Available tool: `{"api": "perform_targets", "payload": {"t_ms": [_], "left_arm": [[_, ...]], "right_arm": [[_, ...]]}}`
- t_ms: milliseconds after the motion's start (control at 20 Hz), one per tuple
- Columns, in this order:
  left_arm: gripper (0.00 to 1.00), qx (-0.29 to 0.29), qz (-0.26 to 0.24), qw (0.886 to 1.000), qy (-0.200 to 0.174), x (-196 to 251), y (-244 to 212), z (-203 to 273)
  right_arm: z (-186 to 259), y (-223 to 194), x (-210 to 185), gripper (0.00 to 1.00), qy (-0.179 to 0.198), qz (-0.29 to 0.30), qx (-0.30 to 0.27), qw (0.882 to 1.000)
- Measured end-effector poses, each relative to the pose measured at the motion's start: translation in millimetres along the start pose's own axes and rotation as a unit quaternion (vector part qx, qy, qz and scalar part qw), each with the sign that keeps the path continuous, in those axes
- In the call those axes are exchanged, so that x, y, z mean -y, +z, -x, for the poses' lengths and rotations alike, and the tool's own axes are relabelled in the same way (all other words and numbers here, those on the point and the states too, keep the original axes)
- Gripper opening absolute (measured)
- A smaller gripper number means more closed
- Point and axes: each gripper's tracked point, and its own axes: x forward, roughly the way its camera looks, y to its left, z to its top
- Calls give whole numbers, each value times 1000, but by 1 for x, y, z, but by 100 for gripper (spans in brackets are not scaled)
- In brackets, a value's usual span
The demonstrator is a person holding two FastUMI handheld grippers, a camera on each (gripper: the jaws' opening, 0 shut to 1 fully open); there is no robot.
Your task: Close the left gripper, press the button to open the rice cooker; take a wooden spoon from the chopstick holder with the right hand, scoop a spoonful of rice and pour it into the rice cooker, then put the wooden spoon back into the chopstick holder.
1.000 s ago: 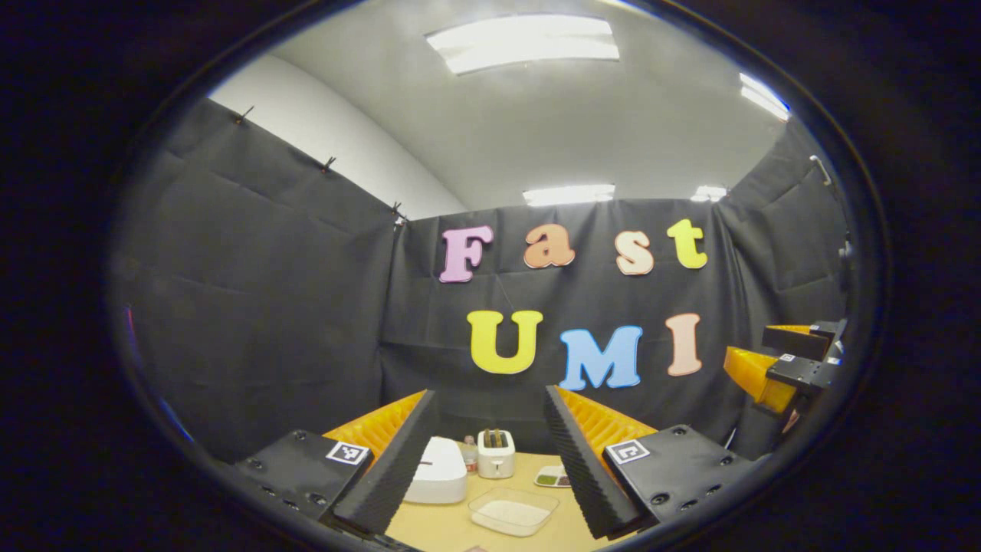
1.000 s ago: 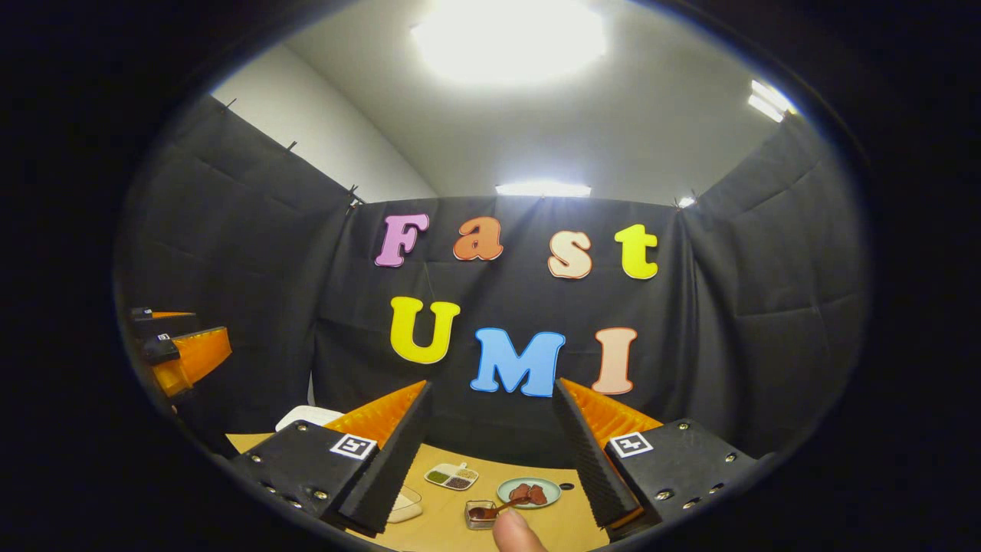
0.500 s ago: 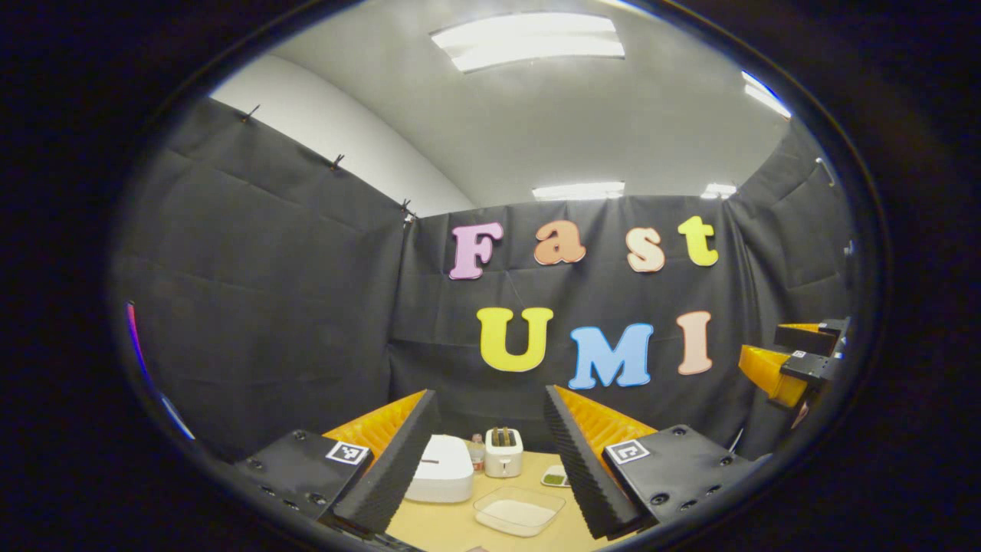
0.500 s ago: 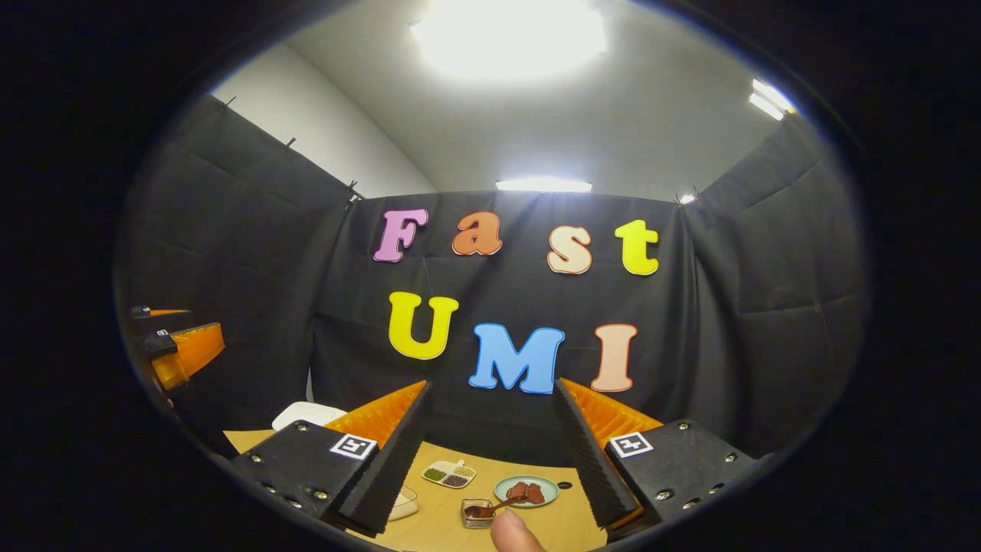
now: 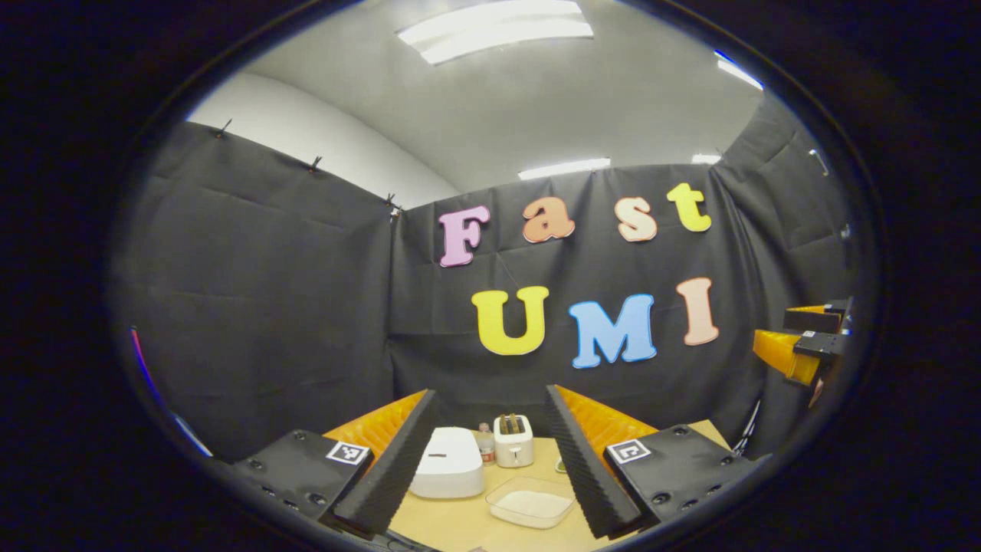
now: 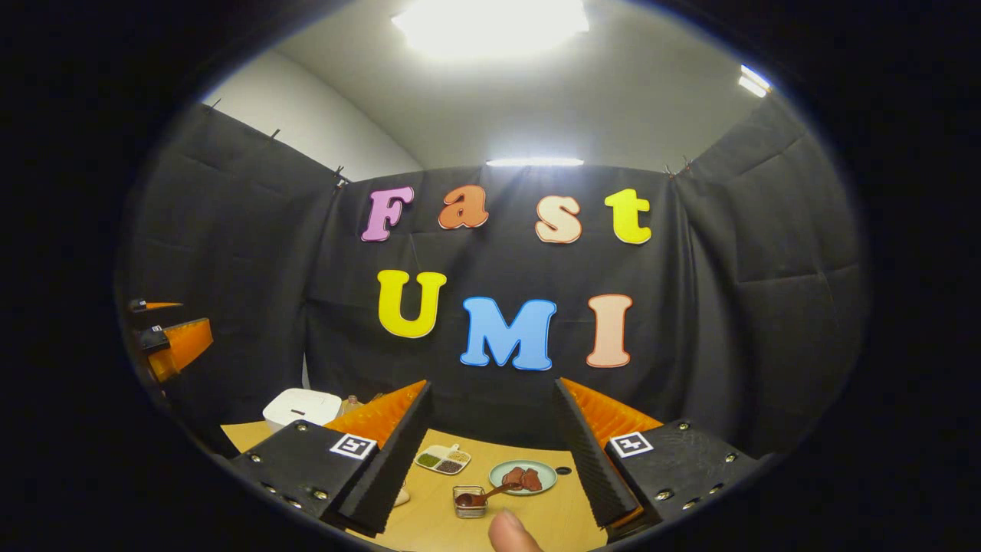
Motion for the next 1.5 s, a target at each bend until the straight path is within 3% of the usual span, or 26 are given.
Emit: {"api": "perform_targets", "payload": {"t_ms": [300,550,650,800,900,1000,1150,1500], "left_arm": [[92,-16,-14,1000,-16,-29,-55,-59],[51,-57,-23,998,-29,-81,-128,-144],[35,-78,-24,997,-6,-112,-162,-185],[13,-139,-7,990,-16,-129,-227,-238],[9,-179,10,983,-26,-136,-273,-267],[9,-208,-9,978,8,-155,-314,-301],[8,-272,1,962,13,-157,-383,-338],[9,-330,21,943,37,-153,-470,-382]], "right_arm": [[-28,-15,-33,95,-19,11,-22,1000],[-56,-3,-99,95,-49,7,-37,998],[-66,1,-120,95,-64,15,-41,997],[-72,2,-141,95,-94,26,-52,994],[-75,-3,-149,95,-113,39,-63,991],[-80,-9,-156,95,-120,53,-76,988],[-84,-19,-155,95,-142,57,-96,984],[-88,-32,-151,95,-166,86,-134,973]]}}
